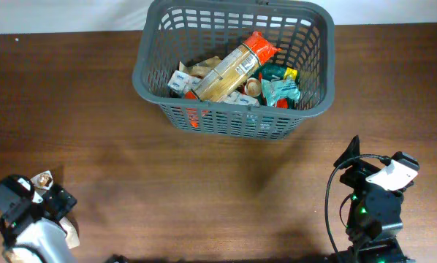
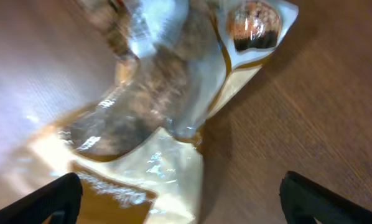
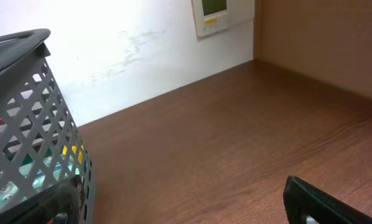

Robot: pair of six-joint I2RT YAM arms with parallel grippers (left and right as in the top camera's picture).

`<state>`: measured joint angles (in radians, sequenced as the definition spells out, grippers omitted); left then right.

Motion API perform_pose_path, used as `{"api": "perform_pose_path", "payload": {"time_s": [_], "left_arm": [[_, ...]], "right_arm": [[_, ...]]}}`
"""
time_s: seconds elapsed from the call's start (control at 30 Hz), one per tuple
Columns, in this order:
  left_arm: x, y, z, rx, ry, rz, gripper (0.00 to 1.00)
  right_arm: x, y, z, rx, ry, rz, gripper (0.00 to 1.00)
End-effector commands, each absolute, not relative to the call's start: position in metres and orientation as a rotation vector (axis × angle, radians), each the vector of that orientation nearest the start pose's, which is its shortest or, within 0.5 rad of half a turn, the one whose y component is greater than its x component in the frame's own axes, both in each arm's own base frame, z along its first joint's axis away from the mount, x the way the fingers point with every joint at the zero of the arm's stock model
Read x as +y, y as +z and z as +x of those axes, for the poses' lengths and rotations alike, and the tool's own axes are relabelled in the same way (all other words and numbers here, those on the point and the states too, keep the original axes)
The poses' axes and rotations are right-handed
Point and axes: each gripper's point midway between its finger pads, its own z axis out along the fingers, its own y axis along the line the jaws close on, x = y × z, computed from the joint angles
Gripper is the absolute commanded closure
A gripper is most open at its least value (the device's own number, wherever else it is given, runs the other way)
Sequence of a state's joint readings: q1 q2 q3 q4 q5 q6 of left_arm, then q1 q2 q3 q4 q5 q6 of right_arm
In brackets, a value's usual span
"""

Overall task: Pack container
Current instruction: 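Move the left gripper to the Panifee snack bag and grasp it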

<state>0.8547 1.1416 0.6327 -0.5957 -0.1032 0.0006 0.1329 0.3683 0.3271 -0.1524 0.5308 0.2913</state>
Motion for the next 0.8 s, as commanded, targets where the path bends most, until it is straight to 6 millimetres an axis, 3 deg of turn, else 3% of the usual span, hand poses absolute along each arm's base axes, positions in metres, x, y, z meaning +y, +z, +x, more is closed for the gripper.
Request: {"api": "perform_pose_path", "payload": {"time_s": [0.0, 0.1, 0.2, 0.27, 0.43, 0.77], "left_arm": [[0.200, 0.046, 0.180, 2.510, 0.184, -1.142, 0.07], [0.195, 0.041, 0.198, 2.548, 0.098, -0.951, 0.18], [0.202, 0.049, 0.204, 2.570, 0.152, -0.792, 0.19], [0.209, 0.052, 0.198, 2.651, 0.258, -0.632, 0.19], [0.233, 0.064, 0.187, 2.692, 0.464, -0.609, 0.13], [0.244, 0.061, 0.184, 2.774, 0.574, -0.369, 0.13]], "right_arm": [[-0.052, 0.226, 0.248, 1.640, -0.135, 0.508, 0.01], [-0.052, 0.225, 0.248, 1.646, -0.137, 0.507, 0.01], [-0.052, 0.224, 0.248, 1.650, -0.139, 0.507, 0.01], [-0.052, 0.223, 0.248, 1.654, -0.140, 0.506, 0.01], [-0.052, 0.219, 0.247, 1.670, -0.147, 0.505, 0.01], [-0.052, 0.218, 0.247, 1.676, -0.149, 0.504, 0.01]]}}
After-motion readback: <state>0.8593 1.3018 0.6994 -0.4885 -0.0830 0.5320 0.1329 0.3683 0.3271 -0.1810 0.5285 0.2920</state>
